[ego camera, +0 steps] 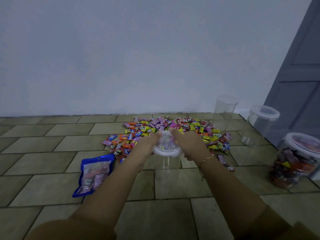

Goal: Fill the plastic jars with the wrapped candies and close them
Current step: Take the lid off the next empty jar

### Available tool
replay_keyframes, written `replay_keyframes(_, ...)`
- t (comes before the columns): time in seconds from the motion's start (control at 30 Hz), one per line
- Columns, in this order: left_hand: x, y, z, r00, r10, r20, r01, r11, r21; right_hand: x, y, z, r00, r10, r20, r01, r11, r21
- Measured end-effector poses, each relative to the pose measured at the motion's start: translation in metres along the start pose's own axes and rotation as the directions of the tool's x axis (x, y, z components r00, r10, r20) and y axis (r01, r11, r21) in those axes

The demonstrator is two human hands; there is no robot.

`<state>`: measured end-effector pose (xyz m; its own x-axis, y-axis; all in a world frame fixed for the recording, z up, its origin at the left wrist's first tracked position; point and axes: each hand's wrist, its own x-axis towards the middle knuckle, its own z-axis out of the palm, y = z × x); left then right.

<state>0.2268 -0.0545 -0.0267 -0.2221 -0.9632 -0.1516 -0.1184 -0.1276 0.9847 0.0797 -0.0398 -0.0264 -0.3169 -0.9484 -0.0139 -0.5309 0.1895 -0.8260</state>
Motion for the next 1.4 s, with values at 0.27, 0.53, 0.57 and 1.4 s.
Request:
replay_keyframes(0.27, 0.003, -0.008, -0.002, 0.998, 0.0, -0.067, 0.005, 0.997, 0.072, -0.005, -0.004, 0.001, 0.997, 0.078, 0.013, -0.079, 0.991, 0.108)
replay_keyframes(0.53, 0.004, -0.012, -0.009, 0.979, 0.011, -0.203, 0.002, 0.998, 0.062, -0.004, -0.004, 0.001, 0.997, 0.074, 0.004, -0.074, 0.991, 0.108)
replay_keyframes(0.57, 0.004, -0.012, -0.009, 0.981, 0.006, -0.193, 0.003, 0.999, 0.048, -0.004, -0.005, 0.001, 0.997, 0.079, 0.011, -0.079, 0.991, 0.112)
replay_keyframes(1.4, -0.008, -0.005, -0.004, 0.978, -0.205, -0.033, 0.17, 0.88, -0.445, -0.023, 0.005, -0.011, 0.973, 0.04, 0.226, -0.116, 0.936, 0.331)
